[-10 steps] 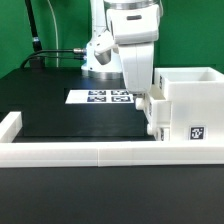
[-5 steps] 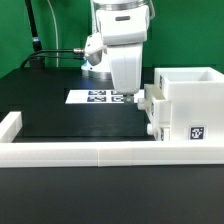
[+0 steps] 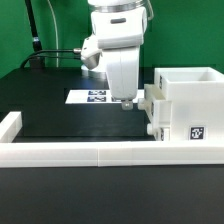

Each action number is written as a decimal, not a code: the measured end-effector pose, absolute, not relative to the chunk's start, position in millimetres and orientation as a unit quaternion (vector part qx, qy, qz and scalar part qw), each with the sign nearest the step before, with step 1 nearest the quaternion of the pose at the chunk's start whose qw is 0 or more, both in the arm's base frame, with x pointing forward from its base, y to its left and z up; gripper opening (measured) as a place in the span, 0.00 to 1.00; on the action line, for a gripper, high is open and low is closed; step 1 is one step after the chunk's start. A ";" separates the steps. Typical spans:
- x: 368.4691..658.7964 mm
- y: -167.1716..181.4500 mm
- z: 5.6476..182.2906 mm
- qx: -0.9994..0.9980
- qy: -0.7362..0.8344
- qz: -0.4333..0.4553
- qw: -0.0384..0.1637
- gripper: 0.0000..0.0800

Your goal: Assemble drawer

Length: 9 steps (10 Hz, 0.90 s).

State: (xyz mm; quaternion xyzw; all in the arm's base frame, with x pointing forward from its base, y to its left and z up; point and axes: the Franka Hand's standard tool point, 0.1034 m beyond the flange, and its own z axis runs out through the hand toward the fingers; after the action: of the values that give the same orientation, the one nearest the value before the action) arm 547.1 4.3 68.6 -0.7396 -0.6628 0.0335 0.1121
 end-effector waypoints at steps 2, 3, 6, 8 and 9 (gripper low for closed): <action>546.7 17.6 68.6 -0.749 -0.653 0.037 0.111 0.81; 545.3 21.9 67.8 -0.749 -0.653 0.038 0.112 0.81; 544.9 28.7 67.8 -0.762 -0.637 0.042 0.110 0.81; 543.4 20.7 66.8 -0.765 -0.633 0.043 0.110 0.81; 542.8 14.6 67.4 -0.768 -0.630 0.043 0.110 0.81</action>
Offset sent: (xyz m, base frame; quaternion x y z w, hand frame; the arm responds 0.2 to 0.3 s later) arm -0.0016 0.0238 -0.0024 -0.0108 -0.0038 0.0262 0.9996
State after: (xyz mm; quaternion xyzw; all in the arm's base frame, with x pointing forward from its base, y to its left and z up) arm 542.8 14.6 67.4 -0.7679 -0.6297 0.0431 0.1095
